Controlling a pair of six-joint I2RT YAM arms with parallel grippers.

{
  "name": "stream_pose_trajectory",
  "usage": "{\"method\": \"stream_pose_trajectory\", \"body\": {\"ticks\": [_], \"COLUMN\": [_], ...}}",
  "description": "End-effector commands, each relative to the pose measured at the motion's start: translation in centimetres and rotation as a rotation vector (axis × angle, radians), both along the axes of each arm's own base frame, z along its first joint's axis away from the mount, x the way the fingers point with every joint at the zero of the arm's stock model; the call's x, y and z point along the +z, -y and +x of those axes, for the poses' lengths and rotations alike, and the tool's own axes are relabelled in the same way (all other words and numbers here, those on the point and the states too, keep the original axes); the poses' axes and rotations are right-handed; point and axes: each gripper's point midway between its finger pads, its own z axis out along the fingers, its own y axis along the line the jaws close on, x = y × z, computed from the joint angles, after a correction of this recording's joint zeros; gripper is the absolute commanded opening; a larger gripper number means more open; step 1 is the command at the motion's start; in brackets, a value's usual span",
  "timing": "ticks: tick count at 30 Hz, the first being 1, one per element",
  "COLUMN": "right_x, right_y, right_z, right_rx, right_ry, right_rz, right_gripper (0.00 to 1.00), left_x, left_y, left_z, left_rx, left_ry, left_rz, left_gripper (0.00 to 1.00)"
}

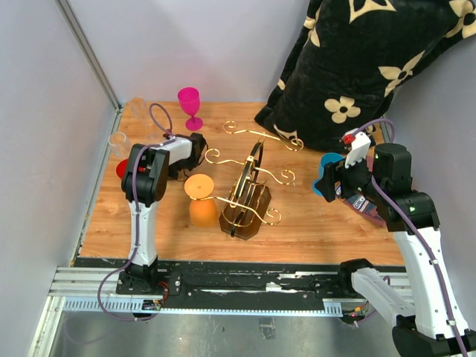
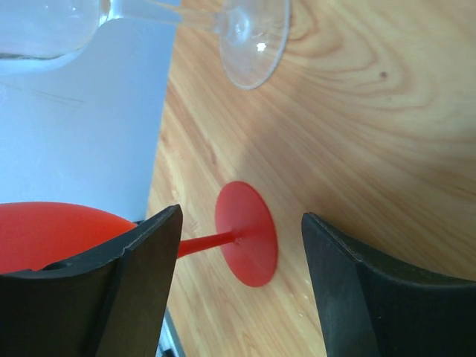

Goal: Take the wine glass off the wine glass rack

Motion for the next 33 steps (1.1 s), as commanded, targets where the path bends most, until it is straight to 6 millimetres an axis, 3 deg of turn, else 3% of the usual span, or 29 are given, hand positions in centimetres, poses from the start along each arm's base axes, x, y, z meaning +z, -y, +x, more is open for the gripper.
{"method": "stream_pose_trajectory", "body": {"ticks": [1, 5, 15, 22, 28, 33], "right_x": [-0.2, -0.4, -0.6, -0.4, 3.0, 3.0], "right_y": [-0.1, 0.1, 0.2, 0.1, 0.2, -1.8], "right_z": [-0.1, -0.1, 0.0, 0.9, 1.8, 2.5], "right_rx": [0.009, 0.003, -0.007, -0.032, -0.094, -0.07], "right_ry": [0.005, 0.002, -0.011, -0.024, 0.056, 0.026], "right_rz": [-0.011, -0.017, -0.023, -0.006, 0.024, -0.027], "right_gripper": [0.75, 0.75, 0.75, 0.72, 0.7, 0.7], "left_x": [-6.4, -6.1, -1.8, 2.1, 7.3, 10.4], "left_y": [7.2, 9.8, 15.4, 17.0, 17.8, 18.9], "left_z": [3.1, 4.1, 6.1, 5.6, 6.3, 6.5], "left_rx": [-0.038, -0.116, -0.29, -0.359, -0.435, -0.5], "left_ry": [0.144, 0.131, 0.131, 0.171, 0.286, 0.33], "left_rz": [-0.447, -0.595, -0.881, -0.983, -1.033, -1.093], "left_gripper": [0.75, 0.74, 0.68, 0.68, 0.67, 0.67]}}
